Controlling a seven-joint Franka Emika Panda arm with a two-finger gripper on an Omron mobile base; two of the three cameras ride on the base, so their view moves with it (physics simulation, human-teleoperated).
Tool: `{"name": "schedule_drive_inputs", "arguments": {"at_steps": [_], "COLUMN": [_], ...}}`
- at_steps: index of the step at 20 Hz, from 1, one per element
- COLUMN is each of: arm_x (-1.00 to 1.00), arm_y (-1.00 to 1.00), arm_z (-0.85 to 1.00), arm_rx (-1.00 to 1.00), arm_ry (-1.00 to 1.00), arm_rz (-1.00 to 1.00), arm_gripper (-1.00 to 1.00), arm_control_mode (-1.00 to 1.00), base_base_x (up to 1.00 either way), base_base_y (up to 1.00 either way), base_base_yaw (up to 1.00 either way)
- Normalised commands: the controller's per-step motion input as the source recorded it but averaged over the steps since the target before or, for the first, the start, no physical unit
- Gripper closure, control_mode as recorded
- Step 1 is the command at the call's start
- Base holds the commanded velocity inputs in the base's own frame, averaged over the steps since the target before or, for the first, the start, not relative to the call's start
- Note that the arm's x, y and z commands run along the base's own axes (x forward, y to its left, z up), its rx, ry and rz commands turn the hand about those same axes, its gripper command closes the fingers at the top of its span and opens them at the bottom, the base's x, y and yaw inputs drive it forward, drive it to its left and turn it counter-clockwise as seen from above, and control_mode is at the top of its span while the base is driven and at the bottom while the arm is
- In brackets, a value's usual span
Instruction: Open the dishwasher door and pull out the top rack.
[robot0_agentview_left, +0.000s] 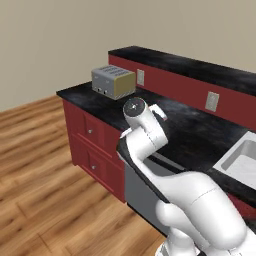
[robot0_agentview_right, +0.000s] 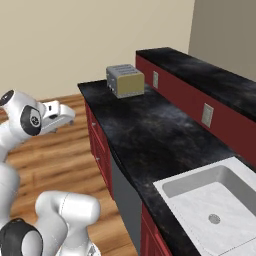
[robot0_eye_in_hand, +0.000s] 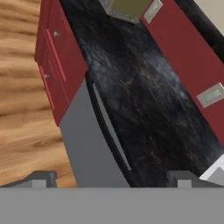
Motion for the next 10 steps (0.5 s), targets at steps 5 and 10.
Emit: {"name": "schedule_drive_inputs", "arguments": {"at_steps": [5,10], "arm_x": [0.07,0.22], "arm_y": [0.45,0.14], "arm_z": [-0.41,-0.47], "arm_rx": [-0.16,-0.16], "arm_ry": [0.00,0.00], "arm_rz": [0.00,0.00], "arm_gripper": [-1.00,-1.00], "arm_control_mode": [-1.00,-1.00], "base_base_x": [0.00,0.00], "base_base_y": [0.00,0.00], "base_base_yaw": [0.00,0.00]}}
